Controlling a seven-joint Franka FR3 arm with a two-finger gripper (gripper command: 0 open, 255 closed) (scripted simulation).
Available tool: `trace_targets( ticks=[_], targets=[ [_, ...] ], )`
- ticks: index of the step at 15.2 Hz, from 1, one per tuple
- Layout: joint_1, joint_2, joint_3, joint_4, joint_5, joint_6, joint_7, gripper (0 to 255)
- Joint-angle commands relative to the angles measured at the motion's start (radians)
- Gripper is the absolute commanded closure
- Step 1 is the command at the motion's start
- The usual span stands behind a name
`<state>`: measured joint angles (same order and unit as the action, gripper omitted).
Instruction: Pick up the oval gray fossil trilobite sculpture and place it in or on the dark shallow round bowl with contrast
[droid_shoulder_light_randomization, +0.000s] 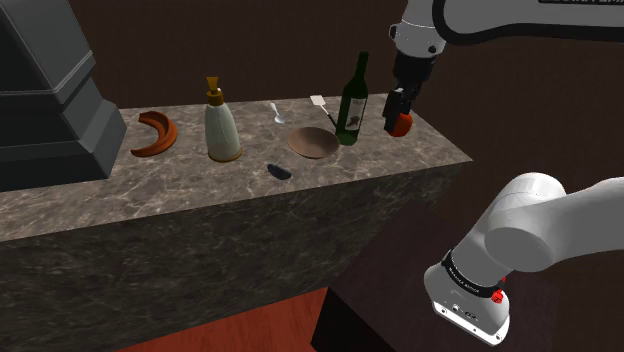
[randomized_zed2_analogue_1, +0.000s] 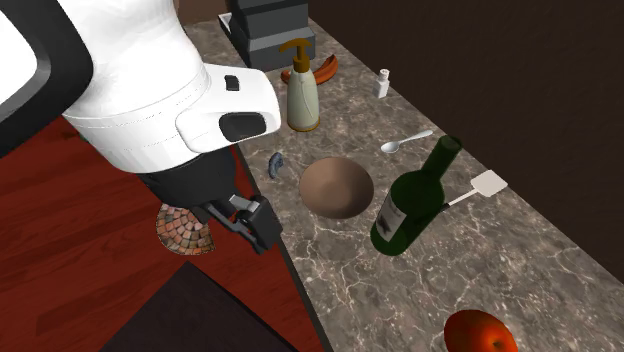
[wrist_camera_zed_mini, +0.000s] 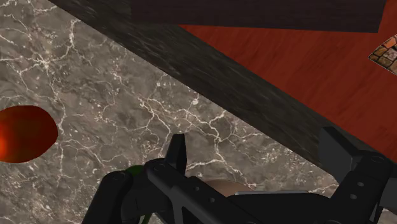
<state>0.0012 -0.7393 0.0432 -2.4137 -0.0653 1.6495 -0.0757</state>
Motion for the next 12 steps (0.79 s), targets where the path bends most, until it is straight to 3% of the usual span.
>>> trace_targets(
  ticks=[1,12],
  targets=[
    [0.0,0.0,0.0,0.0,0.0,0.0,0.0,0],
    [0.045,0.329,0.067,0.023,0.05,0.337,0.058,0]
  ],
)
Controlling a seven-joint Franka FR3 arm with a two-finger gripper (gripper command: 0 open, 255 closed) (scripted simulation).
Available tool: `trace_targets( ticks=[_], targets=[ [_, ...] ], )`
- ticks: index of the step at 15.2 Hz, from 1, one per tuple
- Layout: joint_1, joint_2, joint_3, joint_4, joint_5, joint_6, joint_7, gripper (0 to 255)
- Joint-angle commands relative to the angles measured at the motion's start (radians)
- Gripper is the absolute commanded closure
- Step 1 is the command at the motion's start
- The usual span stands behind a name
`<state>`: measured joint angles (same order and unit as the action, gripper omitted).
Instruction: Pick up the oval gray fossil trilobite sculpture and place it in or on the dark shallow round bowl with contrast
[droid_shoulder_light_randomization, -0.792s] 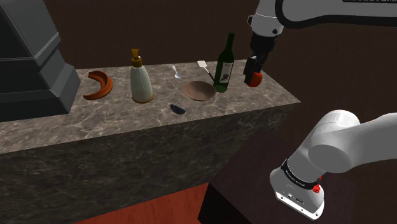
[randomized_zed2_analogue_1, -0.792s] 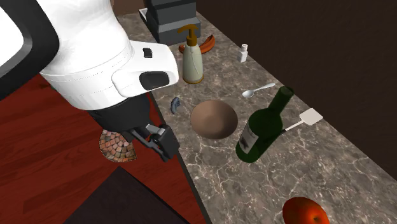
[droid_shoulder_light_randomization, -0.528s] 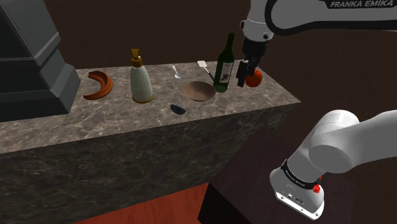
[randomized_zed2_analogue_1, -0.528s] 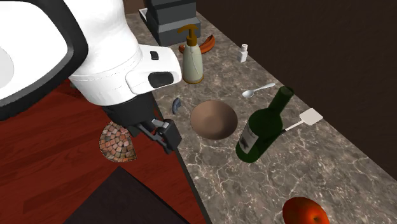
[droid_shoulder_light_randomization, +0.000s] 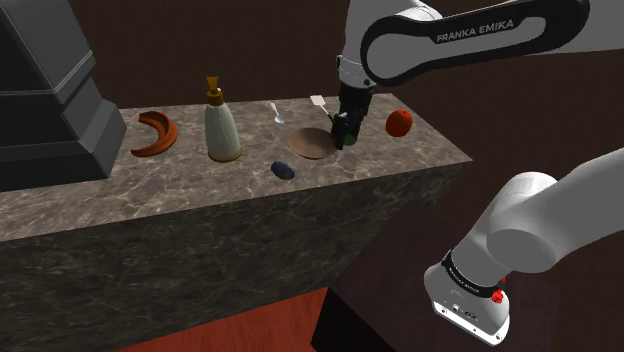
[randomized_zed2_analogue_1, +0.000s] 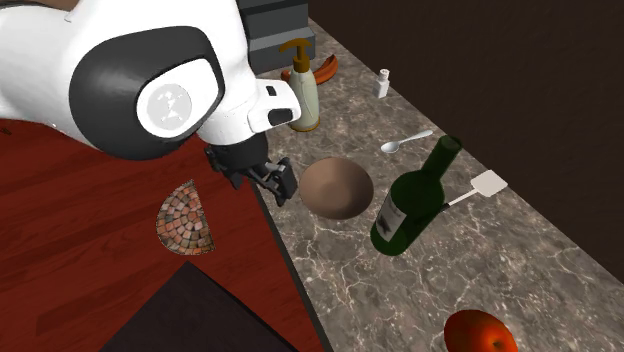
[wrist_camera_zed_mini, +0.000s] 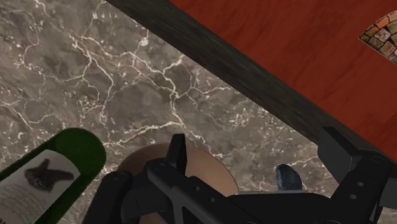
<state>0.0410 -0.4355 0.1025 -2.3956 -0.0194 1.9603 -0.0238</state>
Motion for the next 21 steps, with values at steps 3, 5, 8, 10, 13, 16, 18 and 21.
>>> trace_targets(
  ticks=[3,5,8,10,13,16,18,21],
  targets=[
    [0.015,0.128,0.026,0.039,0.009,0.104,0.022,0],
    [0.021,0.199,0.038,0.068,0.008,0.151,0.032,0],
    [0.03,0.306,0.055,0.121,0.003,0.214,0.049,0],
    [0.036,0.378,0.066,0.163,-0.004,0.251,0.062,0],
    [0.048,0.487,0.079,0.234,-0.02,0.297,0.081,0],
    [0.061,0.585,0.087,0.306,-0.036,0.329,0.098,0],
    [0.062,0.601,0.086,0.298,-0.041,0.353,0.101,0],
    [0.063,0.627,0.084,0.288,-0.049,0.389,0.107,0]
  ],
)
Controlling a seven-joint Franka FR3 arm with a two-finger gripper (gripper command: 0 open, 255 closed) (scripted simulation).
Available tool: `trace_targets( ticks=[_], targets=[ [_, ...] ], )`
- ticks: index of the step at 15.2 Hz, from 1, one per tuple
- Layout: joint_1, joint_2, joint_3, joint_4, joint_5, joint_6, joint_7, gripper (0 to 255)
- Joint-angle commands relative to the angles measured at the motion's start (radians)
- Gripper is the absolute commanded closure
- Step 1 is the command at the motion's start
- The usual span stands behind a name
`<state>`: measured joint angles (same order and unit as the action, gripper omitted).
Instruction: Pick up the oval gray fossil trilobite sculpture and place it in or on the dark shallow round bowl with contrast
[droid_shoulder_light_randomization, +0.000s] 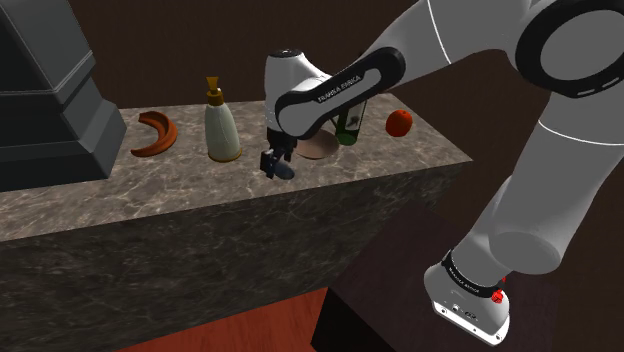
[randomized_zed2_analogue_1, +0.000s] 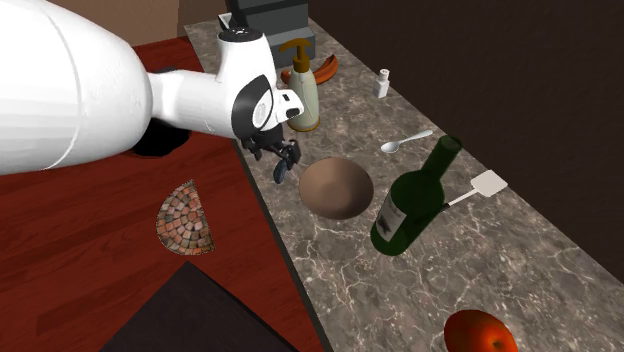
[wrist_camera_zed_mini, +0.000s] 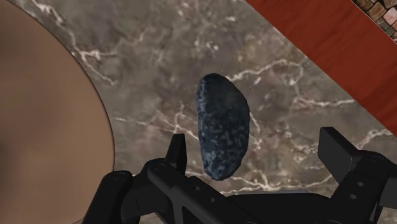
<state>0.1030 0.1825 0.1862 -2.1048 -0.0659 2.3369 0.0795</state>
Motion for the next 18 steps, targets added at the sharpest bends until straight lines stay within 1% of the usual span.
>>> trace_targets(
  ticks=[1,3,10,11,18],
  targets=[
    [0.002,0.018,-0.001,-0.006,-0.006,0.024,0.005,0],
    [0.003,0.032,-0.002,-0.01,-0.01,0.042,0.009,0],
    [0.003,0.032,-0.002,-0.01,-0.01,0.042,0.009,0],
    [0.003,0.032,-0.002,-0.01,-0.01,0.042,0.009,255],
    [0.003,0.032,-0.002,-0.01,-0.01,0.042,0.009,255]
  ],
)
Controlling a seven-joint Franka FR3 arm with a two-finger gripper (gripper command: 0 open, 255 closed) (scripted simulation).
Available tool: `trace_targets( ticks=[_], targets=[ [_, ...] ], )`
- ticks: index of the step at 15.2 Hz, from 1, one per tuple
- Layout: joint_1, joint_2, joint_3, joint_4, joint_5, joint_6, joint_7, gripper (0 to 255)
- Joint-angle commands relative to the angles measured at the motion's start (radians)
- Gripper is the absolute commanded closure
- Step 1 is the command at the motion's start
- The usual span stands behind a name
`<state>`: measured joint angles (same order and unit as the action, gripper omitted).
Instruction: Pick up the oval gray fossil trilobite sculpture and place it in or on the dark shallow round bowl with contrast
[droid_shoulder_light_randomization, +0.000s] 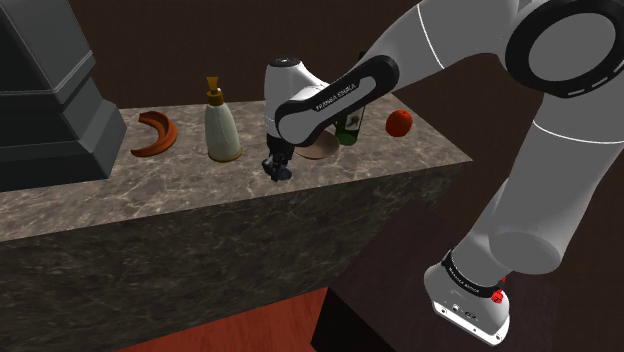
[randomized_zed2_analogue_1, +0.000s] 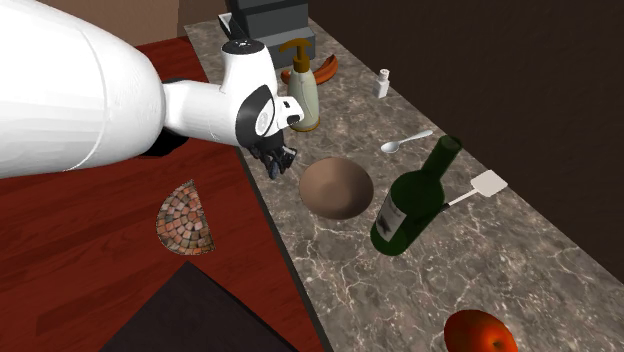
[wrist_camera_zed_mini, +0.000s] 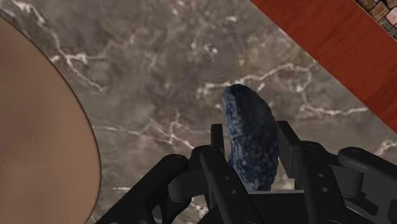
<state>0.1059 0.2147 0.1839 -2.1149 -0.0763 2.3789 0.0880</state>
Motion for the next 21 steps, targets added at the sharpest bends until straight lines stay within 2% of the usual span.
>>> trace_targets(
  ticks=[1,21],
  targets=[
    [0.0,0.0,0.0,0.0,0.0,0.0,0.0,255],
    [-0.007,-0.129,0.008,0.108,0.04,-0.234,-0.03,255]
  ],
)
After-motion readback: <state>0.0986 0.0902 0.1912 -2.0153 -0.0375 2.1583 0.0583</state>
